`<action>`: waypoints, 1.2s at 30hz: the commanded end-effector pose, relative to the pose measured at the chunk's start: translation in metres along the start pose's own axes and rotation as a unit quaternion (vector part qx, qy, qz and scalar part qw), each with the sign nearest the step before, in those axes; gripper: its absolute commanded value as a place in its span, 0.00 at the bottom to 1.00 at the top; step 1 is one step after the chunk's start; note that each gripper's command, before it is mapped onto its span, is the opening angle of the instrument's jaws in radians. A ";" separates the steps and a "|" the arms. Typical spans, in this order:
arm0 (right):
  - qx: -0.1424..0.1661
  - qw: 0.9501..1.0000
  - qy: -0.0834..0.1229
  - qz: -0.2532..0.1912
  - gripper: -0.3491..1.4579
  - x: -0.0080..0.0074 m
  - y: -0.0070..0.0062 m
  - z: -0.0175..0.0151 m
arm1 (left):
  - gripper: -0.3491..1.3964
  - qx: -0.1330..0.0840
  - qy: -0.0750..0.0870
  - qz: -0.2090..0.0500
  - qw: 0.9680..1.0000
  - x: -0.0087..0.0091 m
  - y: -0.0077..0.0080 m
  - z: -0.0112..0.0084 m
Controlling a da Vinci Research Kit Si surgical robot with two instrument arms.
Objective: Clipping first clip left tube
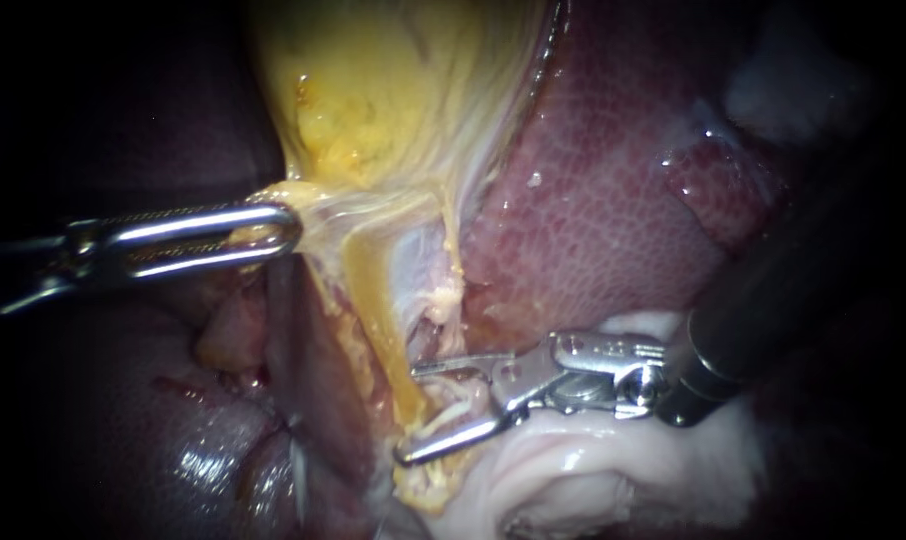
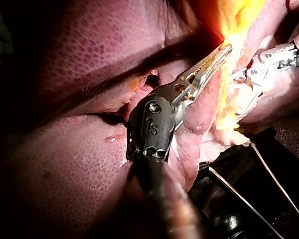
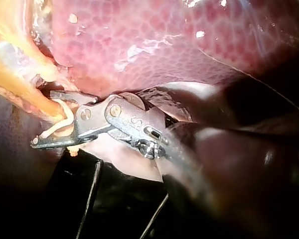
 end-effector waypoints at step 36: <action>0.051 0.996 -0.066 0.043 0.00 -0.0042 0.0011 0.0031 | 0.00 -0.004 0.005 0.014 1.000 -0.0016 0.0028 0.0013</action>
